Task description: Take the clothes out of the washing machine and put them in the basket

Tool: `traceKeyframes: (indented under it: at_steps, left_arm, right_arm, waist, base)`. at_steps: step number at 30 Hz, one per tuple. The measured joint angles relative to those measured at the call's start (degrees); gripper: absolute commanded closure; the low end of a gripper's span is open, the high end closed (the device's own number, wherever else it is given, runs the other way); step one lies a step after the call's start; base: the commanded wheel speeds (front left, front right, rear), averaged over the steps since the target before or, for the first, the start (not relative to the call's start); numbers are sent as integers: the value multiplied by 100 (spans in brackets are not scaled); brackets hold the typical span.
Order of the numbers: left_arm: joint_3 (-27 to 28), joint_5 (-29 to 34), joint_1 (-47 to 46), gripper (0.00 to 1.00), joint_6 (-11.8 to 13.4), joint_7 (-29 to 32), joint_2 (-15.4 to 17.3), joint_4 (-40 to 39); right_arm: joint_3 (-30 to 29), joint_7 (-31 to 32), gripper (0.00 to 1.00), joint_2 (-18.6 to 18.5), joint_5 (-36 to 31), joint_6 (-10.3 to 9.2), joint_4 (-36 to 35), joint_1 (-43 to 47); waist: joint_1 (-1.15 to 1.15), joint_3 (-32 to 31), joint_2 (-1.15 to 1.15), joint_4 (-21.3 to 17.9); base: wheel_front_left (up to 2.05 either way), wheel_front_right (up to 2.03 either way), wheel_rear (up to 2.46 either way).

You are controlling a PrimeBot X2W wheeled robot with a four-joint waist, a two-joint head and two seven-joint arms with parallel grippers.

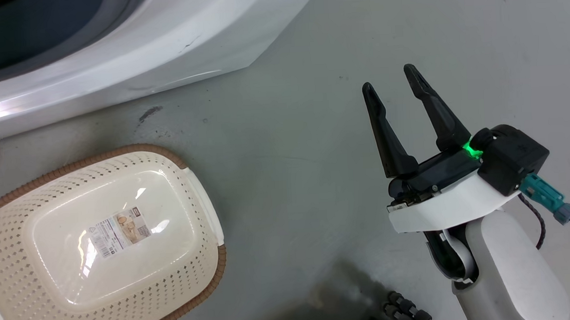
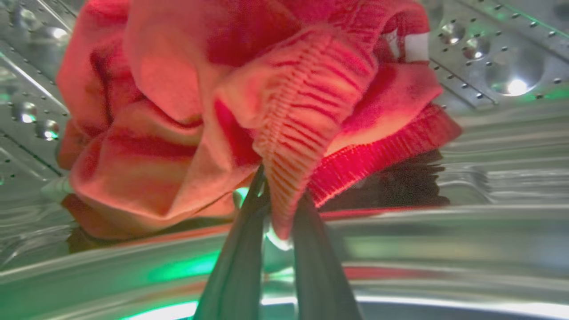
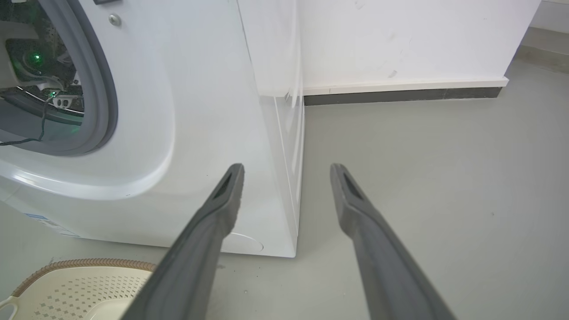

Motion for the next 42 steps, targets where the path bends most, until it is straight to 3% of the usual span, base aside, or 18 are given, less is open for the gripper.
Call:
traceKeyframes:
  at_steps: [10,24,32,42]
  left_arm:
    - [148,-324,1221,100,1,-1984,-99,-404]
    - [276,-691,2804,100,0,-4389,-645,-412]
    - [370,-886,3669,100,-15,-4757,-953,-917]
    - [506,-932,5064,100,-86,-4769,-1207,-3052]
  right_arm:
    - [-135,0,0,2,-96,1,223,116]
    - [-525,-1,0,4,-461,1,584,741]
    - [-706,0,0,3,-597,0,695,1091]
    - [-931,5,0,4,-653,0,738,1416]
  waist:
    - [0,-621,0,146]
    - [-1,-1999,0,542]
    - [-2,-2715,0,816]
    - [-2,-3353,0,1124]
  base:
    - [0,0,0]
    - [0,0,0]
    - [0,0,0]
    - [0,0,0]
